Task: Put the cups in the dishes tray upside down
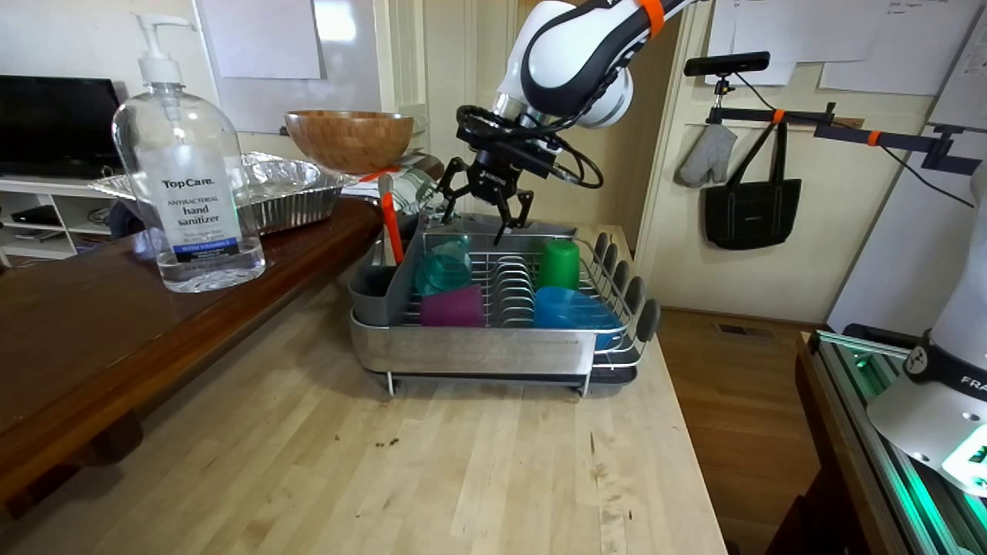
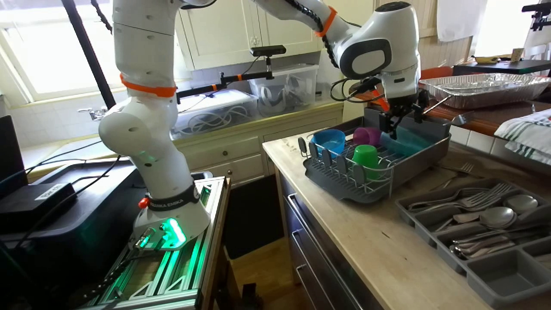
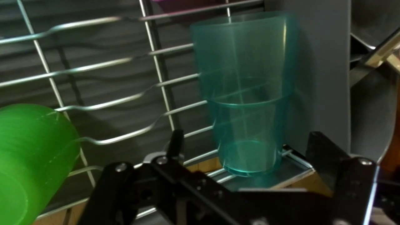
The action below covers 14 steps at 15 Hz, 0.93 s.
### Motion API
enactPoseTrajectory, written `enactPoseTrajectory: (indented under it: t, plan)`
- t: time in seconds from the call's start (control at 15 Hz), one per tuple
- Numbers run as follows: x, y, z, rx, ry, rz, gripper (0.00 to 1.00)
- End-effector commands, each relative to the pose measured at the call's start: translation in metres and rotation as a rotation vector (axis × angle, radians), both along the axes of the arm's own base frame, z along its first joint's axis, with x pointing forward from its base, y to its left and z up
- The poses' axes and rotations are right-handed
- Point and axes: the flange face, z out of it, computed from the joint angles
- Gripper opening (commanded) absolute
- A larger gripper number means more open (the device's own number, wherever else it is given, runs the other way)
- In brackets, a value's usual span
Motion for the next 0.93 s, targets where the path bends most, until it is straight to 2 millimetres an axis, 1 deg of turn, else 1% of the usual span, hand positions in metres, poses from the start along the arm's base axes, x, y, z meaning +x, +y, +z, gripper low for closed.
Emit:
enactPoseTrajectory:
  t: [0.0,0.13,0.27,0.47,0.6,0.73,0.87]
  plan:
    - [0.019,-0.002,-0.023,-0.017,0.054,-0.033,1.00]
    - [0.026,-0.006,-0.032,-0.020,0.062,-0.045,1.00]
    - [0.037,-0.012,-0.034,-0.033,0.050,-0.059,1.00]
    - [0.053,-0.021,-0.021,-0.063,0.012,-0.076,1.00]
    - [0.063,-0.023,-0.012,-0.086,-0.006,-0.069,1.00]
    - [0.069,-0.019,-0.006,-0.095,-0.015,-0.050,1.00]
    - [0.070,-0.012,-0.001,-0.097,-0.021,-0.026,1.00]
